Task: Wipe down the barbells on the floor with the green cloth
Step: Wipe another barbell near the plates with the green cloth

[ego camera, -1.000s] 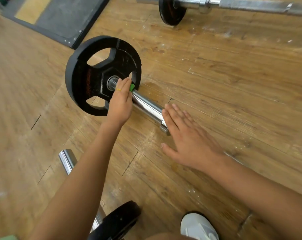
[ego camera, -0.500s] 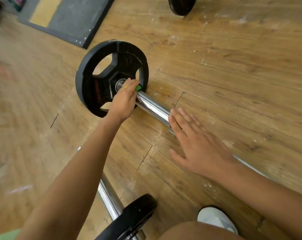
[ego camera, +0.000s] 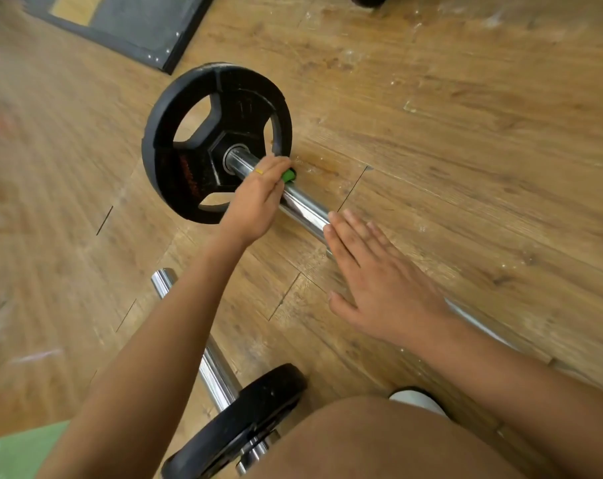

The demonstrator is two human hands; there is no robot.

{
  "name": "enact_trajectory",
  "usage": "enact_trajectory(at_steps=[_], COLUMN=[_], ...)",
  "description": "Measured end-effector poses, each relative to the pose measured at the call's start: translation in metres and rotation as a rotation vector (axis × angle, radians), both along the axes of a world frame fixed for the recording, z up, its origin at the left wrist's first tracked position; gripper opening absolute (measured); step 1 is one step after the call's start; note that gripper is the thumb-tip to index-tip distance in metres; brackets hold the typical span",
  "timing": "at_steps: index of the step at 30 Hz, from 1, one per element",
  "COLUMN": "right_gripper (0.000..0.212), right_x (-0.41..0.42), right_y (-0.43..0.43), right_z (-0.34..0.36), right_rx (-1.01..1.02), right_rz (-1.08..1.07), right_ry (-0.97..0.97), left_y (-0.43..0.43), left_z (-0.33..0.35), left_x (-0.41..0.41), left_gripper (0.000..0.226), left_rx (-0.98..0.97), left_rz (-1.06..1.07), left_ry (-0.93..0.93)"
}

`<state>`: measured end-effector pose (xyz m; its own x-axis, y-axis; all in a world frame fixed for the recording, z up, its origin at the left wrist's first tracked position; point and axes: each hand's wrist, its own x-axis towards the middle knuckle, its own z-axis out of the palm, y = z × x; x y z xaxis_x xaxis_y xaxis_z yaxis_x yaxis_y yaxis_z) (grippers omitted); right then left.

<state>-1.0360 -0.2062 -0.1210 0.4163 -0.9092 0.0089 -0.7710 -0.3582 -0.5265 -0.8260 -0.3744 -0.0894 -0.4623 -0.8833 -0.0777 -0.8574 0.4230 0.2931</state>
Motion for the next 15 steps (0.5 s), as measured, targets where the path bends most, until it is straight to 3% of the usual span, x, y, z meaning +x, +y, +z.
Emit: enact_trajectory(at_steps=[5, 12, 15], right_gripper=[0.080, 0.079, 0.079], right_x=[0.004, 0.001, 0.001], right_y=[0.000, 0.002, -0.002], right_z=[0.002, -0.001, -0.001], right_rx=[0.008, 0.005, 0.013], right_rz=[0.010, 0.006, 0.006], right_ry=[-0.008, -0.021, -0.026], left_y=[-0.012, 0.033, 0.004], left_z=[-0.004, -0.017, -0.015], left_x=[0.001, -0.008, -0.004], left_gripper=[0.045, 0.046, 0.045], left_rx=[-0.029, -0.068, -0.066], left_rz=[0.327, 0.198, 0.299], left_ry=[0.027, 0.114, 0.109])
